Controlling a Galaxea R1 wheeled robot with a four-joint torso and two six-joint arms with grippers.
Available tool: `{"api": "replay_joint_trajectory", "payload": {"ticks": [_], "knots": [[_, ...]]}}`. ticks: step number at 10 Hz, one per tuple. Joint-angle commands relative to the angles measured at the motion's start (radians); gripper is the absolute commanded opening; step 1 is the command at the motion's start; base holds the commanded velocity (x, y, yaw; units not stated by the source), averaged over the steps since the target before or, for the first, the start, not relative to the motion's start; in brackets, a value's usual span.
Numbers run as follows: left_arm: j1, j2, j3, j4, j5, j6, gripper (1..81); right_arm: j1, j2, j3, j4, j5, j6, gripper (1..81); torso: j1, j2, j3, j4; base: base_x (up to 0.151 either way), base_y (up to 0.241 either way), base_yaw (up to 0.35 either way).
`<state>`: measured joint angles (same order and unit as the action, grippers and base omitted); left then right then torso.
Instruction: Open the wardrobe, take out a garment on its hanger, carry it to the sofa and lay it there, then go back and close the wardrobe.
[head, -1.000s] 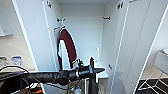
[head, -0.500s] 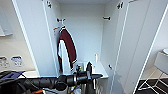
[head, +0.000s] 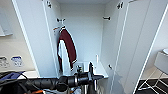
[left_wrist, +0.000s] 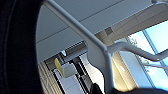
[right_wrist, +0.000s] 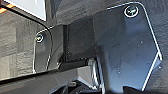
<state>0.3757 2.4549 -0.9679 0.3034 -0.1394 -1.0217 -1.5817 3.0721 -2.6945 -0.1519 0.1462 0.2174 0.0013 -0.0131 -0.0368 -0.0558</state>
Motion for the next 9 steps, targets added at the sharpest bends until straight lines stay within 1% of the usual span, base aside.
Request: {"api": "replay_joint_trajectory", "payload": {"ticks": [1,9], "knots": [[-0.142,0.009,0.023,0.028,-0.045,0.012,1.0,0.042,0.004,0.004,-0.005,-0.046,-0.001,81.1,0.0,0.0,0.0,0.0,0.0,0.0,0.0],[-0.142,0.014,0.02,0.026,-0.043,0.012,1.0,0.042,0.004,0.004,-0.003,-0.046,-0.001,81.1,0.0,0.0,0.0,0.0,0.0,0.0,0.0]]}}
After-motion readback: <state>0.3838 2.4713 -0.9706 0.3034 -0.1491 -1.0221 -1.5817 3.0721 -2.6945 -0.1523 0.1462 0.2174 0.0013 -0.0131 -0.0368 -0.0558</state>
